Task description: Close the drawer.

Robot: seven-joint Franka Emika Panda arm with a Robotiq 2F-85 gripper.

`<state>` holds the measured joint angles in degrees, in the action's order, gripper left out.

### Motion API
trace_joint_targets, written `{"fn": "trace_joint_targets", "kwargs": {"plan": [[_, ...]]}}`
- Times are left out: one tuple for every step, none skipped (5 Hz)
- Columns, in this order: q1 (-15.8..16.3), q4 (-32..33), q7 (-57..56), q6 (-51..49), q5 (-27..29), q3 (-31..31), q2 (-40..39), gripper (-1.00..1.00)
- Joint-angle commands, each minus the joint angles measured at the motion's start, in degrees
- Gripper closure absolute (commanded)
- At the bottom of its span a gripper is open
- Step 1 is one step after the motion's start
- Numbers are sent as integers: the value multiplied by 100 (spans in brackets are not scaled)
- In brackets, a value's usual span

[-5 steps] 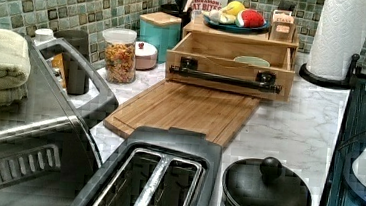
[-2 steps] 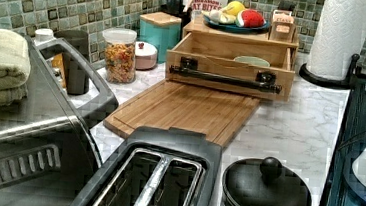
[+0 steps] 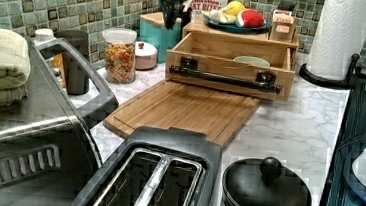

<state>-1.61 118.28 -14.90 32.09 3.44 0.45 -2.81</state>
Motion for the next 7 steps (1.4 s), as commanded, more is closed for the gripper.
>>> {"fn": "trace_joint_targets", "kwargs": {"plan": [[433,1605,-2317,1086,479,526,1070,100],[454,1995,-3086,1266,23,437,1146,100],[408,2325,-3315,1554,-567,503,1150,100],[432,2518,-3413,1691,-932,591,1079,100],[480,2827,-3151,2060,-1279,650,1150,100],[471,2863,-2865,1980,-1745,737,1028,100],[480,3034,-2621,2058,-2063,750,935,100]]}}
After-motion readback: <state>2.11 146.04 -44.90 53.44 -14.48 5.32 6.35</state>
